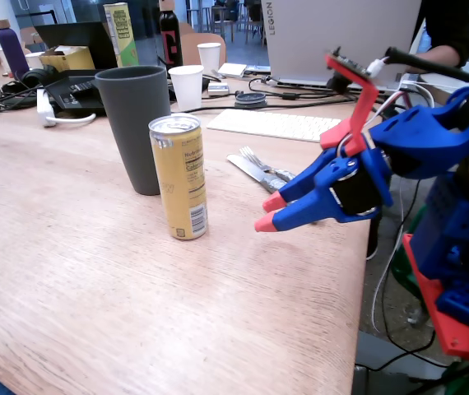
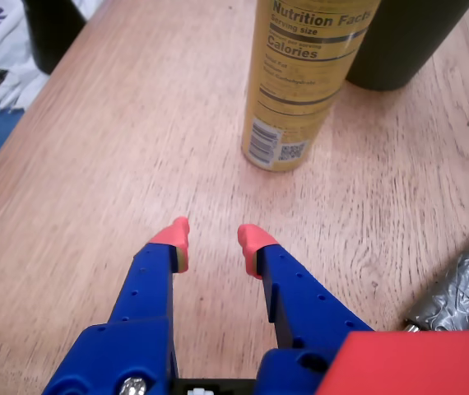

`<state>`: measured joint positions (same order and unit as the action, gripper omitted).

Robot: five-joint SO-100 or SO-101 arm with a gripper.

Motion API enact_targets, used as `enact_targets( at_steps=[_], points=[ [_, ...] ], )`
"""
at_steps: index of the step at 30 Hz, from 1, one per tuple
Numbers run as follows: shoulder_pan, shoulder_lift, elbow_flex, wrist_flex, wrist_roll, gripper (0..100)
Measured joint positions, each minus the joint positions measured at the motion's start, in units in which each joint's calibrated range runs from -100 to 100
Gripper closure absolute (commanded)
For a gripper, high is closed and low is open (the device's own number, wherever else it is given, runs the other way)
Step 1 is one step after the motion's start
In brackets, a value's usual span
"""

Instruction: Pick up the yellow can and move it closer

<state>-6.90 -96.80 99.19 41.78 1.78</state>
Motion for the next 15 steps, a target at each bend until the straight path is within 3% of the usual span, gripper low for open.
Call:
enact_targets(
  at_steps=[5,15],
  points=[
    [0.0,0.0,0.0,0.08,-4.59,100],
    [-0.38,0.78,-0.72,0.91,-4.84,100]
  ],
)
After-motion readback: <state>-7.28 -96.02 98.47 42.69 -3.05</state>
